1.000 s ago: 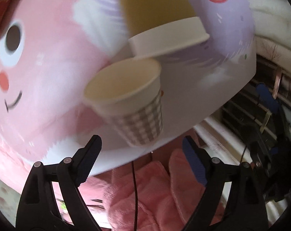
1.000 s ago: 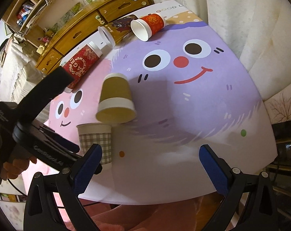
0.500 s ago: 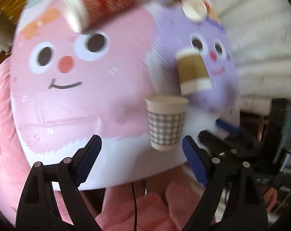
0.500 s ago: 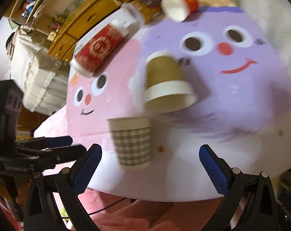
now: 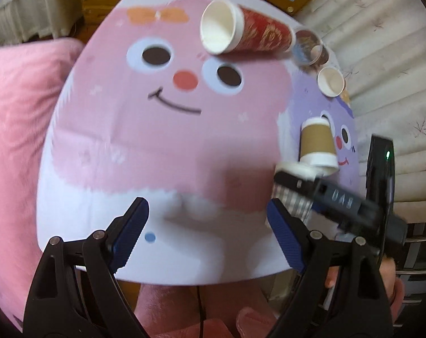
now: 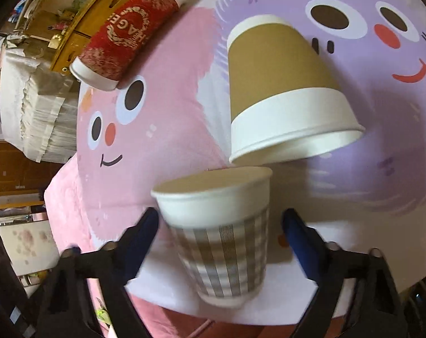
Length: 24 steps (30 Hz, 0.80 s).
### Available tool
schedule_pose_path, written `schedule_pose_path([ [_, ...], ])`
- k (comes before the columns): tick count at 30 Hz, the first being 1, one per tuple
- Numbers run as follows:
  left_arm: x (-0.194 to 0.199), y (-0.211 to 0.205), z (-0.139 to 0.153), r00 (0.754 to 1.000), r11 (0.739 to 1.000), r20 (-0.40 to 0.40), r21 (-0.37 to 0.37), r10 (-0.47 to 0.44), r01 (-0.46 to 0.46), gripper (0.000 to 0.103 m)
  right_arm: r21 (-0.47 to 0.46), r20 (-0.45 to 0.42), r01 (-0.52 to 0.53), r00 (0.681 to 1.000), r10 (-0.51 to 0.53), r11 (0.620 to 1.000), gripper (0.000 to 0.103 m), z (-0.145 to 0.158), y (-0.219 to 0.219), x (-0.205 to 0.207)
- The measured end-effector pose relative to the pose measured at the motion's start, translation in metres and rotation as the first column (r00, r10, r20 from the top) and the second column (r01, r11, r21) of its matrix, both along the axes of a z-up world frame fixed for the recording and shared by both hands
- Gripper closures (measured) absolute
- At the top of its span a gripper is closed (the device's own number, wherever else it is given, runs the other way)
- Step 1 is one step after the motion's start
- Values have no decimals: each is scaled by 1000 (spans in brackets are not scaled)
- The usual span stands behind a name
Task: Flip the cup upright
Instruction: 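Grasp the checkered cup with the right tool while the left tool releases it, then lower the checkered cup mouth-up onto the table and open the right tool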
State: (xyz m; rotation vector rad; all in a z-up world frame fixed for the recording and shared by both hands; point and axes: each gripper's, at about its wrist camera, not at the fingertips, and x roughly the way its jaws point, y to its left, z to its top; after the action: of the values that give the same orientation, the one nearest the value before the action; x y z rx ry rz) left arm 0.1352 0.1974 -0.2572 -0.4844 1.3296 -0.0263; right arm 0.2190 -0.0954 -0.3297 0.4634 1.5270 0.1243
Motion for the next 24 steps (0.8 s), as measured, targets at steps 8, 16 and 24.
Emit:
schedule_pose_path([
  [8, -6, -15, -8, 1000, 1000, -23, -14, -17, 17, 19, 58, 42, -68, 997, 65, 996, 34, 6, 8, 4],
  [16, -2, -26, 10, 997, 997, 28, -13, -73, 73, 19, 48, 299, -114, 949, 95, 992, 35, 55, 6, -18],
  [24, 6, -3, 12, 998, 996, 49, -84, -28, 32, 19, -158, 689, -122, 697, 198, 980, 35, 83, 14, -79],
])
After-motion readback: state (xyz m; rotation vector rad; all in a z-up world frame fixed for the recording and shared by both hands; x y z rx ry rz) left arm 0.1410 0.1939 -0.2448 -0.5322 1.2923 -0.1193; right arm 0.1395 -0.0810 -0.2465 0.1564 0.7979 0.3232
